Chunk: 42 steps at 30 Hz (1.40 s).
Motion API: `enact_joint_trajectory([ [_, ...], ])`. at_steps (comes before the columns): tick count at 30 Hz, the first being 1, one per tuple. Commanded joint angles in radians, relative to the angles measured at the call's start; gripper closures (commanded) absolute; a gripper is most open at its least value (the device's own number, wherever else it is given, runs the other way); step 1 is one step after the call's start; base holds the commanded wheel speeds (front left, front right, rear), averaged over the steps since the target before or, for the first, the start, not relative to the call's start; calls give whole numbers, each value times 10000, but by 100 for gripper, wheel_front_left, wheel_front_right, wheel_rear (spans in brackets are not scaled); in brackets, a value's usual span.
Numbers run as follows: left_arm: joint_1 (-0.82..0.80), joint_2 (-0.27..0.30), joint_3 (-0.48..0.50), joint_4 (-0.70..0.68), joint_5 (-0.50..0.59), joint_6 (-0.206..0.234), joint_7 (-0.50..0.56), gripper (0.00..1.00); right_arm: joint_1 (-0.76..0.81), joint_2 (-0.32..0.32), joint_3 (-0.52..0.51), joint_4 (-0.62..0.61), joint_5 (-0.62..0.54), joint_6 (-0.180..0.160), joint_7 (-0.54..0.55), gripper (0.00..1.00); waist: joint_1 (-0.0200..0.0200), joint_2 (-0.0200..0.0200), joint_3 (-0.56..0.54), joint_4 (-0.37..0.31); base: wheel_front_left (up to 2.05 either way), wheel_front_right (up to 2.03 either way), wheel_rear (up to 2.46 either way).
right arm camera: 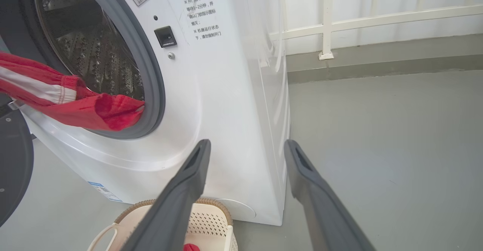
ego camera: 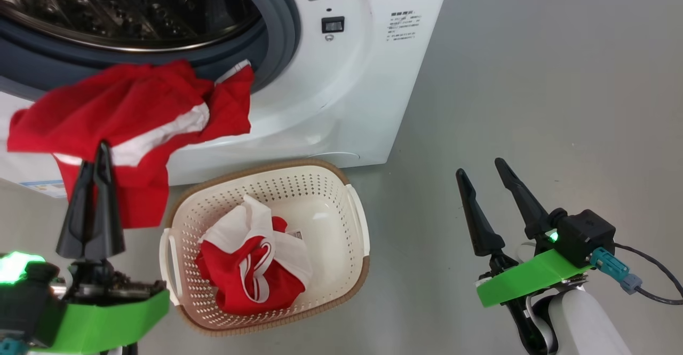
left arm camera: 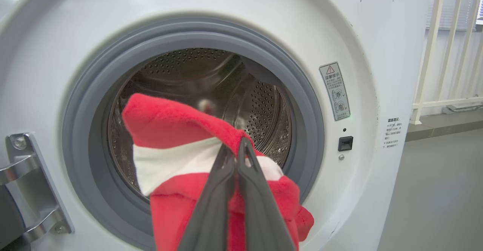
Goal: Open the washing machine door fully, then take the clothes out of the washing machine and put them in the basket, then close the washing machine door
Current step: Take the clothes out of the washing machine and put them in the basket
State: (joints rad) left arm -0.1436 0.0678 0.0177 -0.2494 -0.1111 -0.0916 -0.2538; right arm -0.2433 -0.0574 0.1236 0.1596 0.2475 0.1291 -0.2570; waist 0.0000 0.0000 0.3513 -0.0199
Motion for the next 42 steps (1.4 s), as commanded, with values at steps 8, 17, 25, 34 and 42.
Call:
enact_joint_trajectory([
  [8, 256, 45, 9, 816, -112, -19, -80, 100, 60, 72, 349, -184, -67, 16, -48, 0, 0, 0, 107, -63, 0, 0, 0],
  [17, -145, -30, -396, 3713, -226, -172, -80, 100, -91, 72, 382, -229, -26, 16, -48, 0, 0, 0, 384, -223, 0, 0, 0],
  [25, -935, 41, -657, 5958, -6, -302, -80, 100, -239, 72, 353, -310, -26, 16, -48, 0, 0, 0, 705, -321, 0, 0, 0],
  [34, -1534, 24, -1159, 7931, 87, -367, -80, 100, -444, 72, 395, -415, 10, 16, -48, 0, 0, 0, 1092, -475, 0, 0, 0],
  [42, -2539, 89, -1355, 9479, -99, -386, -80, 100, -655, 72, 357, -521, -10, 16, -48, 0, 0, 0, 1640, -523, 0, 0, 0],
])
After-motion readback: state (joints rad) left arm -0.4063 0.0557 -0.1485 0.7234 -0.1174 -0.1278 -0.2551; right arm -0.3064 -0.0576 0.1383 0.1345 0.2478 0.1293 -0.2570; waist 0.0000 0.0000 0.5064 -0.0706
